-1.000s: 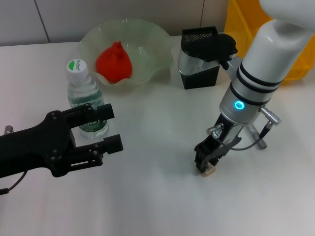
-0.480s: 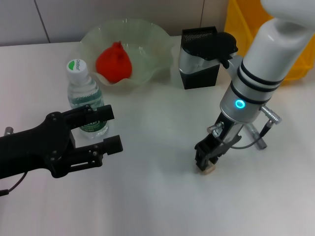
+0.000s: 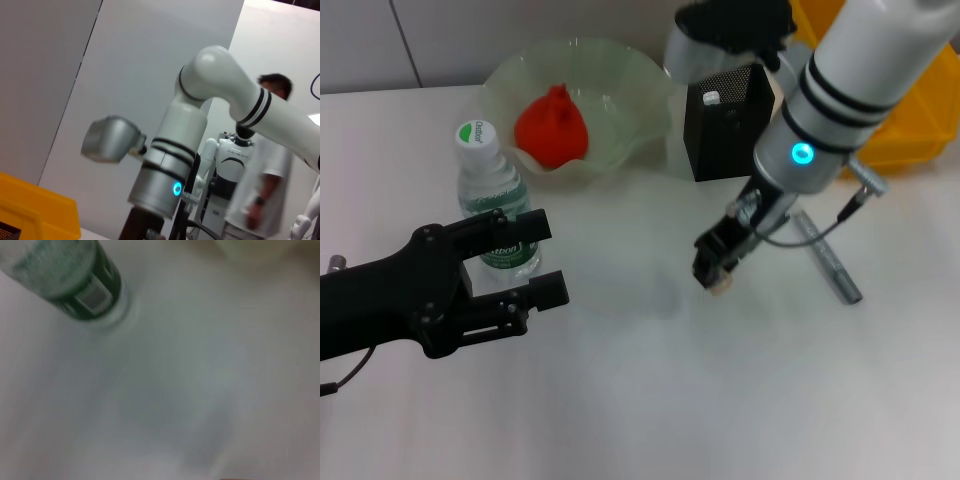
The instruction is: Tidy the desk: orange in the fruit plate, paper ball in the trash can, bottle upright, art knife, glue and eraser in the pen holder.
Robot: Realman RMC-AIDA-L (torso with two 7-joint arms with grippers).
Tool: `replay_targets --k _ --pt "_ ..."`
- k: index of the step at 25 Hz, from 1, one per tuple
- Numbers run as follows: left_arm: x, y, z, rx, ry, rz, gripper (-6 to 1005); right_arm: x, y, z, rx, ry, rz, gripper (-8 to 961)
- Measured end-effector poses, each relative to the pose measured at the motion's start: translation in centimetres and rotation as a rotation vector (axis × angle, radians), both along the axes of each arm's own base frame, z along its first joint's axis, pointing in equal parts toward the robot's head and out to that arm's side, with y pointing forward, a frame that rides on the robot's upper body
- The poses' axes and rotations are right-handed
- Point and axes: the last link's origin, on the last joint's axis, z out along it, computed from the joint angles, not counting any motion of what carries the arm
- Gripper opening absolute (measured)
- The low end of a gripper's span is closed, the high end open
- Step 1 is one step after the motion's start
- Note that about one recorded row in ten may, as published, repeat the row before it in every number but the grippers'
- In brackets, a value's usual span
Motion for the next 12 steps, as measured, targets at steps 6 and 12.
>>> replay_targets --k 6,12 --pt "0.1 0.1 0.0 0.000 -0.004 0.000 776 -2.0 1.1 2.3 0.078 0.034 0.055 283" --pt "0.1 0.2 0.2 0.006 -0.009 0.003 776 -3.2 2.5 5.4 0.195 0.013 0.127 290"
